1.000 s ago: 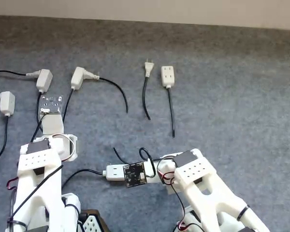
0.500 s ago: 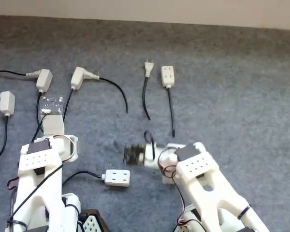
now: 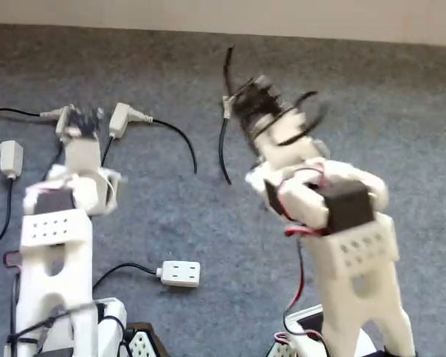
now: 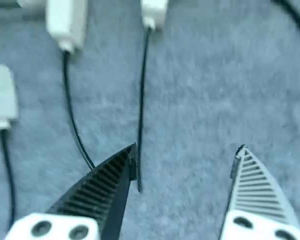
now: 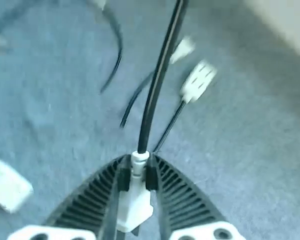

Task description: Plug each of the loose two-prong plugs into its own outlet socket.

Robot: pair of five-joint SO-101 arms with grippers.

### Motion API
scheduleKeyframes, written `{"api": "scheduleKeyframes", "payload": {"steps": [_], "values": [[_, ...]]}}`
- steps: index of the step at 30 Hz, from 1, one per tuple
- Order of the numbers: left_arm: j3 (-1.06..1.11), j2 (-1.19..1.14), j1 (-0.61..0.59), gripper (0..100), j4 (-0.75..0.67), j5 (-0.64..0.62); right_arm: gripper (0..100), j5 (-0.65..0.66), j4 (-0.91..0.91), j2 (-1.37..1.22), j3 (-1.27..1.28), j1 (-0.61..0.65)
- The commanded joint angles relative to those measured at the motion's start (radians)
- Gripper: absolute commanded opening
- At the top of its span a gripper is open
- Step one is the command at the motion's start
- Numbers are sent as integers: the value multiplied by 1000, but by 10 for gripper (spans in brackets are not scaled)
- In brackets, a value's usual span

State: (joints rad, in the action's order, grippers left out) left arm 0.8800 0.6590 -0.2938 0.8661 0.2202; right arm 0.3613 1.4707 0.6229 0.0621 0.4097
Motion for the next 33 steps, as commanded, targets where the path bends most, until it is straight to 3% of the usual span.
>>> {"api": "scheduleKeyframes", "payload": {"steps": [1,7,15,22,27,33], "values": [[-320,36,22,309,152,2,5,-124,88,-2,-191,-13],[-489,271,53,309,299,2,5,-331,51,8,-64,12],[-226,751,54,309,324,6,5,-384,-117,-2,96,97],[76,1198,54,309,333,6,5,-838,-182,-1,259,179],[205,1121,70,309,325,0,5,-872,-483,8,464,346],[239,1121,151,323,333,5,5,-784,-816,1,662,334]]}}
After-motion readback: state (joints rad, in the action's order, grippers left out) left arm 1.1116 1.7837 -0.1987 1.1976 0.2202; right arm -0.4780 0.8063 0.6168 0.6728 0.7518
